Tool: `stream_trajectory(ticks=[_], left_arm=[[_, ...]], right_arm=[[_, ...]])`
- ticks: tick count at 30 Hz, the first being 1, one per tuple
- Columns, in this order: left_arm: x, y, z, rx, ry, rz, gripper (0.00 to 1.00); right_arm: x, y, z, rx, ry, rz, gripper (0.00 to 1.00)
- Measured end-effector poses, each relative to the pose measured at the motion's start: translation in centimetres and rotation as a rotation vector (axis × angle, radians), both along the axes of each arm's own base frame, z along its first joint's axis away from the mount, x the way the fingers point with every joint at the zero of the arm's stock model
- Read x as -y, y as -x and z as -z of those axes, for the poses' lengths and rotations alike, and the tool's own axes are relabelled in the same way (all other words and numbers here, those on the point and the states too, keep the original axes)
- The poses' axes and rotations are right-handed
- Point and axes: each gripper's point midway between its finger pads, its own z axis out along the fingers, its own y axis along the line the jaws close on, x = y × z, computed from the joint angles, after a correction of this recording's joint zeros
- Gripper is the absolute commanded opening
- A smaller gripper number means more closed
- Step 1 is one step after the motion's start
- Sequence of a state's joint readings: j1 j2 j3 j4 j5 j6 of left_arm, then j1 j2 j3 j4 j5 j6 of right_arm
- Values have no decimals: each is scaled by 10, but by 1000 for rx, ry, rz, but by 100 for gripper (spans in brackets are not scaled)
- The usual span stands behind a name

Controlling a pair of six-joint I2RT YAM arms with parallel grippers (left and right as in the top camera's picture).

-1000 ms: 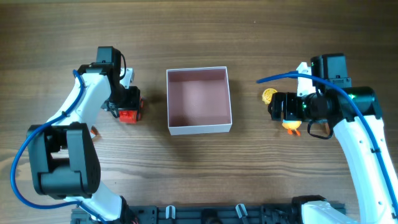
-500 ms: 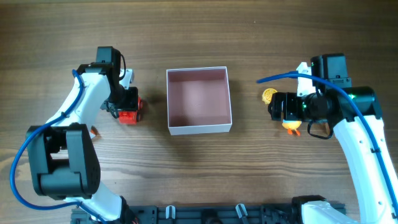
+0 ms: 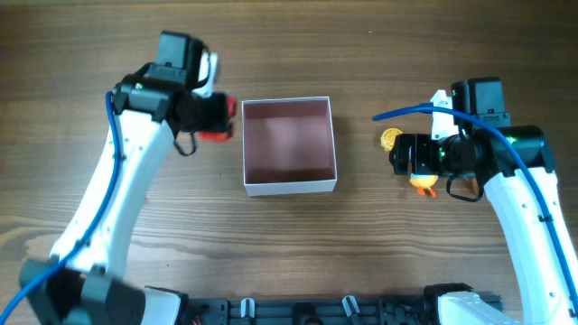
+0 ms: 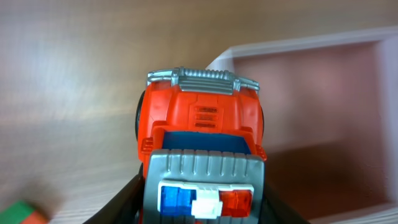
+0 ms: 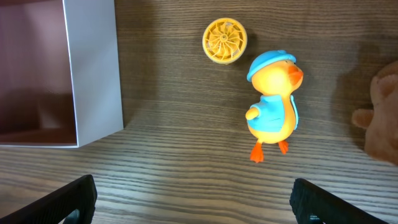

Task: Pack container
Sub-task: 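Lift the red truck with the left gripper and carry it over the box, then lower the truck into the box, open the left gripper, withdraw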

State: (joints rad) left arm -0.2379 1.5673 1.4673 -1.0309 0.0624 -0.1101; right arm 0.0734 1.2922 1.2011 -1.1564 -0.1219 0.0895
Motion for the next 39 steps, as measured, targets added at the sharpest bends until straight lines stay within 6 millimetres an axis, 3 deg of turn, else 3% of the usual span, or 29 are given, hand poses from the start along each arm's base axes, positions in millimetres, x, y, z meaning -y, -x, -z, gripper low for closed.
stream_trajectory(ticks=[3,6,9,13,17,23,25,28,31,32,35,39], left_arm=[[40,-3,-36,108,97,-6,4],[71,3,-35,99,139,17,4],[92,6,-15,42,138,33,4],[102,-1,41,-94,88,11,4],[104,-17,82,-145,64,-21,4],[86,-29,110,-145,-46,-70,6],[80,-30,118,-147,-81,-82,23],[76,-32,120,-144,-101,-96,31],[72,-33,120,-140,-112,-102,74],[72,-33,120,-139,-116,-101,81],[71,-34,120,-138,-116,-110,93],[71,-34,120,-138,-114,-116,95]], right_arm=[[0,0,0,0,0,0,100],[0,0,0,0,0,0,100],[0,0,0,0,0,0,100],[0,1,0,-3,0,0,100],[0,1,0,-4,0,0,100],[0,1,0,-4,0,0,100],[0,1,0,-4,0,0,100],[0,1,0,-4,1,0,100],[0,1,0,-4,1,0,100],[0,1,0,-4,0,0,100],[0,1,0,-4,0,0,100],[0,1,0,-4,1,0,100]])
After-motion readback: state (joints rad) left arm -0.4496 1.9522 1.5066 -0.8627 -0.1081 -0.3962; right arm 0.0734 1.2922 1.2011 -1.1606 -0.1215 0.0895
